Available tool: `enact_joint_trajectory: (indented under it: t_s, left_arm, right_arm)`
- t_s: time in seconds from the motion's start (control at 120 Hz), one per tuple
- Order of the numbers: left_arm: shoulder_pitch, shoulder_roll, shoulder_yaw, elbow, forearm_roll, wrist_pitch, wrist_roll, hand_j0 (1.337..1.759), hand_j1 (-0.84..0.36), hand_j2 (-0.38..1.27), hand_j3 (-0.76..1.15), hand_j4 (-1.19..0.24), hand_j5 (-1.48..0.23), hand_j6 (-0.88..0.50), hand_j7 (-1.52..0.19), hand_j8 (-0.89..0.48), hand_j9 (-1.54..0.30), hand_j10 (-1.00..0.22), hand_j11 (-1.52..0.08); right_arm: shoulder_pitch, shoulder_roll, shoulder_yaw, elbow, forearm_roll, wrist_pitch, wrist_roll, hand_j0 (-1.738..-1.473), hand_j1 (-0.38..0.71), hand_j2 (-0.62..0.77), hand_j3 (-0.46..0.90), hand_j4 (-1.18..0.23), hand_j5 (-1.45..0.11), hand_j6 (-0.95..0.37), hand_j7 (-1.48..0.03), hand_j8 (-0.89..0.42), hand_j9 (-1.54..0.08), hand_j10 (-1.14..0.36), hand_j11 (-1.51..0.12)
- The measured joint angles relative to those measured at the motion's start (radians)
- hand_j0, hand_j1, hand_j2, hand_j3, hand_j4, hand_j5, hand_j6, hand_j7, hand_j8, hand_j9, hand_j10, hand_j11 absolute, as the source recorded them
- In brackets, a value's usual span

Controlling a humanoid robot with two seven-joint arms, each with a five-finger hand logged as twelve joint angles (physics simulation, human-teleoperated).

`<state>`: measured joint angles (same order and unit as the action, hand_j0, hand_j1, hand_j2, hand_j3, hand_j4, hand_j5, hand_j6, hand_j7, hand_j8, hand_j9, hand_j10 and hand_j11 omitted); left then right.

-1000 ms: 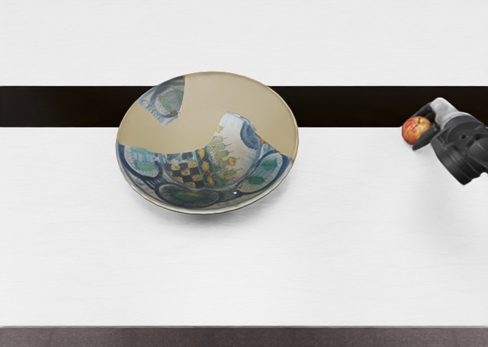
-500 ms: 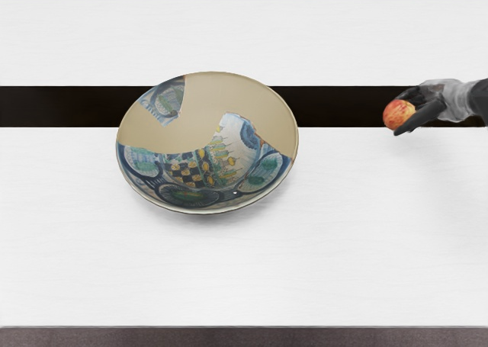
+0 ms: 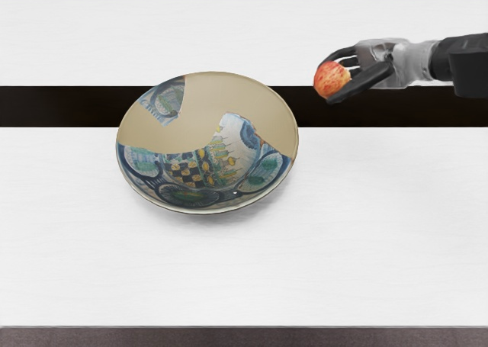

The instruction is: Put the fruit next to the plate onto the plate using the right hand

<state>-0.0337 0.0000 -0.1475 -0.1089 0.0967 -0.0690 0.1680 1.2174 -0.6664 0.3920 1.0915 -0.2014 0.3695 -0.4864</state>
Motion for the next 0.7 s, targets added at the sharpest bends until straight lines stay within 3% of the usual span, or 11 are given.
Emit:
enact_joint_trajectory:
  t_s: [0.2, 0.417, 0.7]
  left_arm:
    - [0.0, 0.0, 0.0, 0.0, 0.0, 0.0, 0.0, 1.658, 0.06, 0.05, 0.0, -0.24, -0.31, -0.24, -0.31, -0.24, -0.31, -0.24, -0.31]
    - [0.0, 0.0, 0.0, 0.0, 0.0, 0.0, 0.0, 1.658, 0.06, 0.05, 0.0, -0.24, -0.31, -0.24, -0.31, -0.24, -0.31, -0.24, -0.31]
    - [0.0, 0.0, 0.0, 0.0, 0.0, 0.0, 0.0, 1.658, 0.06, 0.05, 0.0, -0.24, -0.31, -0.24, -0.31, -0.24, -0.31, -0.24, -0.31]
  right_arm:
    - [0.036, 0.105, 0.013, 0.031, 0.023, -0.008, -0.001, -1.645, 0.26, 0.11, 0.0, -0.46, -1.08, -0.34, -1.03, -0.44, -1.07, -0.77, -1.07]
    - [0.052, 0.291, 0.007, 0.023, -0.008, -0.071, 0.0, -1.644, 0.26, 0.1, 0.0, -0.46, -1.09, -0.34, -1.03, -0.44, -1.07, -0.77, -1.07]
    - [0.053, 0.567, -0.071, -0.178, -0.215, -0.131, 0.008, -1.644, 0.23, 0.08, 0.0, -0.47, -1.1, -0.36, -1.04, -0.46, -1.08, -0.77, -1.09]
